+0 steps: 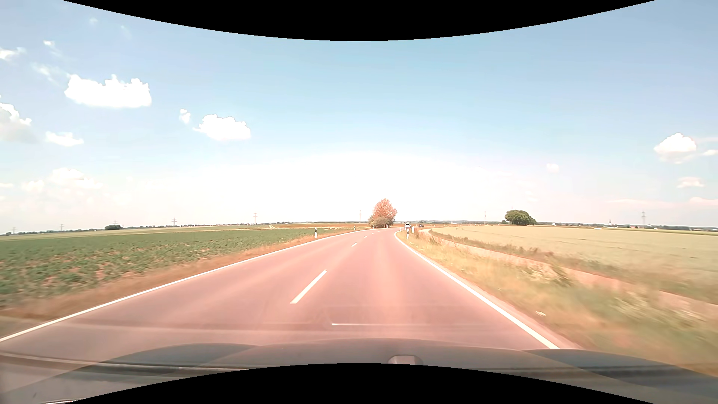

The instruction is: Follow the waypoints while adhering to traffic rules and regulations

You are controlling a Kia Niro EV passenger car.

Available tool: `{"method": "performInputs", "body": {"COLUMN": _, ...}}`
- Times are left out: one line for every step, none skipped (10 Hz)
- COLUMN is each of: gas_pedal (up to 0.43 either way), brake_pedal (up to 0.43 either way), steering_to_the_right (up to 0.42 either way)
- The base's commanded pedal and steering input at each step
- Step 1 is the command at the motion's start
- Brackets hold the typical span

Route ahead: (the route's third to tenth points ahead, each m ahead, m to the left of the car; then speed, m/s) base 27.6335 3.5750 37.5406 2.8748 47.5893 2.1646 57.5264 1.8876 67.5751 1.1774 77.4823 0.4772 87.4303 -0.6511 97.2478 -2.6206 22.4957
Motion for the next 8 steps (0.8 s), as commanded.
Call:
{"method": "performInputs", "body": {"gas_pedal": 0.228, "brake_pedal": 0.0, "steering_to_the_right": 0.003}}
{"method": "performInputs", "body": {"gas_pedal": 0.228, "brake_pedal": 0.0, "steering_to_the_right": 0.002}}
{"method": "performInputs", "body": {"gas_pedal": 0.228, "brake_pedal": 0.0, "steering_to_the_right": 0.002}}
{"method": "performInputs", "body": {"gas_pedal": 0.228, "brake_pedal": 0.0, "steering_to_the_right": 0.003}}
{"method": "performInputs", "body": {"gas_pedal": 0.228, "brake_pedal": 0.0, "steering_to_the_right": 0.002}}
{"method": "performInputs", "body": {"gas_pedal": 0.228, "brake_pedal": 0.0, "steering_to_the_right": 0.002}}
{"method": "performInputs", "body": {"gas_pedal": 0.228, "brake_pedal": 0.0, "steering_to_the_right": 0.002}}
{"method": "performInputs", "body": {"gas_pedal": 0.22, "brake_pedal": 0.0, "steering_to_the_right": 0.003}}
